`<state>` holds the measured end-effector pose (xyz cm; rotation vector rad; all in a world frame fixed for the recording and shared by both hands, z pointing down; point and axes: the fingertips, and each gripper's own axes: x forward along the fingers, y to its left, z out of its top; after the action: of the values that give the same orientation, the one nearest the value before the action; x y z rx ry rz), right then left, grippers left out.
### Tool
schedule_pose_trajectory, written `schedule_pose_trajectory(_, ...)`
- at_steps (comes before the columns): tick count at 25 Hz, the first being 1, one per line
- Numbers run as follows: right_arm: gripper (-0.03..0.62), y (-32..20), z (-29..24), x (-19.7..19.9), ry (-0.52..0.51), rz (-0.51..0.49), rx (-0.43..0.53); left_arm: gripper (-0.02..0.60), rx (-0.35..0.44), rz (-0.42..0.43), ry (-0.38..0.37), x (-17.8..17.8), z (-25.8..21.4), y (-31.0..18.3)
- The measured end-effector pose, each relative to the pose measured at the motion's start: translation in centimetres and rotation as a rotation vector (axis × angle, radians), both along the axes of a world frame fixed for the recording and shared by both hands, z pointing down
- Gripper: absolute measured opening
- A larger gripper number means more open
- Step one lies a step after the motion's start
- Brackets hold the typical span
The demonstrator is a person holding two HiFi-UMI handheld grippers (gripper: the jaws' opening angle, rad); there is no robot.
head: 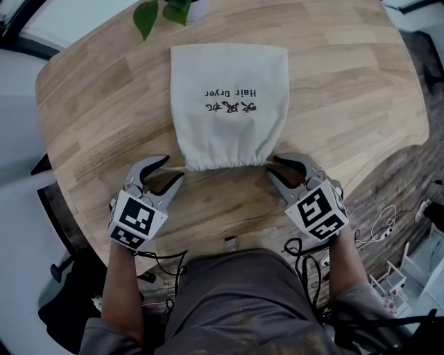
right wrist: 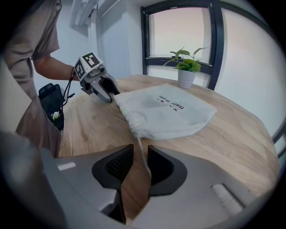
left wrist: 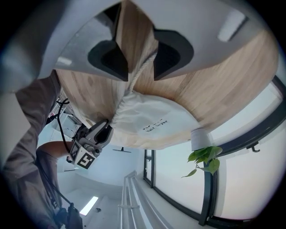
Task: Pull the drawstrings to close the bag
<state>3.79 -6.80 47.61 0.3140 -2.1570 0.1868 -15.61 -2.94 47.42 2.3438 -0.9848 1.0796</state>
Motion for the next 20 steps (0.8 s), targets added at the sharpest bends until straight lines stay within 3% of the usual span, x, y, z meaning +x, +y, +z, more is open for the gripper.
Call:
schedule_pose_trajectory(2,0.121,0.1,0.0,0.0,0.001,-0.008,0.004,0.166,0.007,0.025,-0.010,0.3,0.0,0.1)
schedule_pose_trajectory(5,0.044,-0.1,0.0,0.1,0.008,-0.011,0.023,0.015,0.005,0.056,-0.047,0.7,0.1,0.4)
schedule_pose_trajectory(10,0.043,-0.1,0.0,0.3,0.006,-0.005,0.039,0.014,-0.021,0.021,-0.005,0.6,0.2,0.2)
schedule_pose_trajectory(13,0.041,-0.2,0.1,0.3,0.018,0.047,0.021,0.011,-0.022,-0.047,0.008,0.3,0.1,0.1)
schedule_pose_trajectory(20,0.037,-0.1,0.3,0.3,0.047,0.111,0.008,0.008,-0.034,-0.147,-0.079,-0.8,0.4,-0.1)
